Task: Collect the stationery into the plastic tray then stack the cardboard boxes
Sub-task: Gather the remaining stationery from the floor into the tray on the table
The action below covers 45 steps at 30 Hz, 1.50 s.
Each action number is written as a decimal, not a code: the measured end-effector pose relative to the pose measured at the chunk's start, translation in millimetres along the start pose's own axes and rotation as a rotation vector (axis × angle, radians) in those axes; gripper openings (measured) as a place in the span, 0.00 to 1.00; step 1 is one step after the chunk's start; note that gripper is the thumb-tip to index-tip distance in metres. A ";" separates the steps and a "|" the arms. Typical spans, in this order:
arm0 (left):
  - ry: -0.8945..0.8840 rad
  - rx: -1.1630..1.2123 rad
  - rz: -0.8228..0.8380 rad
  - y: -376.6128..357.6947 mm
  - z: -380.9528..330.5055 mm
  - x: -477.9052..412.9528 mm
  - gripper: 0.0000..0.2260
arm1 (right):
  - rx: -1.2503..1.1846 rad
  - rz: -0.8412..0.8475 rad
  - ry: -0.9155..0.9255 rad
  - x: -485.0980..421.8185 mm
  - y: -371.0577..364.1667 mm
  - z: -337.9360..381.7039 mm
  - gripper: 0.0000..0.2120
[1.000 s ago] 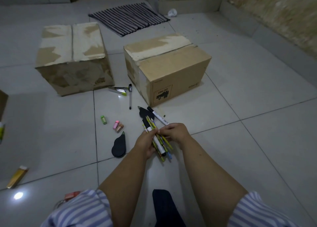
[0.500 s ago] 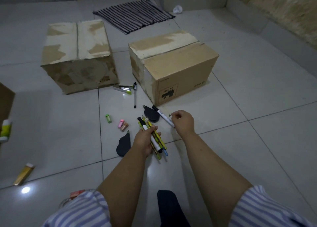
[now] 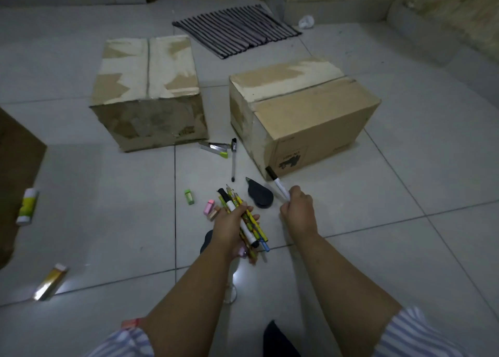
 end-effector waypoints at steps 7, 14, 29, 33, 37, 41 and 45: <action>-0.227 -0.016 -0.021 3.7 -38.4 -21.1 0.01 | -0.335 0.035 -0.010 -25.4 4.1 86.6 0.10; -0.341 -0.005 -0.045 16.8 -63.2 -37.4 0.04 | -0.169 0.161 -0.107 -69.3 -18.4 140.6 0.12; -0.371 0.067 -0.123 18.9 -45.8 -23.9 0.03 | -0.545 0.363 -0.199 -21.2 -7.2 108.9 0.11; -0.377 0.114 -0.165 16.4 -38.2 -13.4 0.03 | -0.968 0.614 -0.207 4.9 -6.7 82.6 0.07; -0.386 0.091 -0.155 11.5 -33.1 -4.3 0.05 | -1.103 0.666 -0.174 15.9 5.8 47.5 0.10; -0.360 0.040 -0.140 7.6 -22.9 2.7 0.03 | -1.071 0.710 -0.194 21.3 16.6 22.3 0.08; -0.306 0.038 -0.123 -4.6 -4.0 9.1 0.06 | -1.023 0.760 -0.269 24.7 19.4 2.4 0.04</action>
Point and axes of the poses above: each hand's wrist, its own x-axis away from the middle knuckle, its own y-axis out of the back of the hand, z = x × y, the point moved 1 cm from there along -x, towards the middle knuckle, and after that the axes turned 15 degrees about x, right-handed, at the moved point
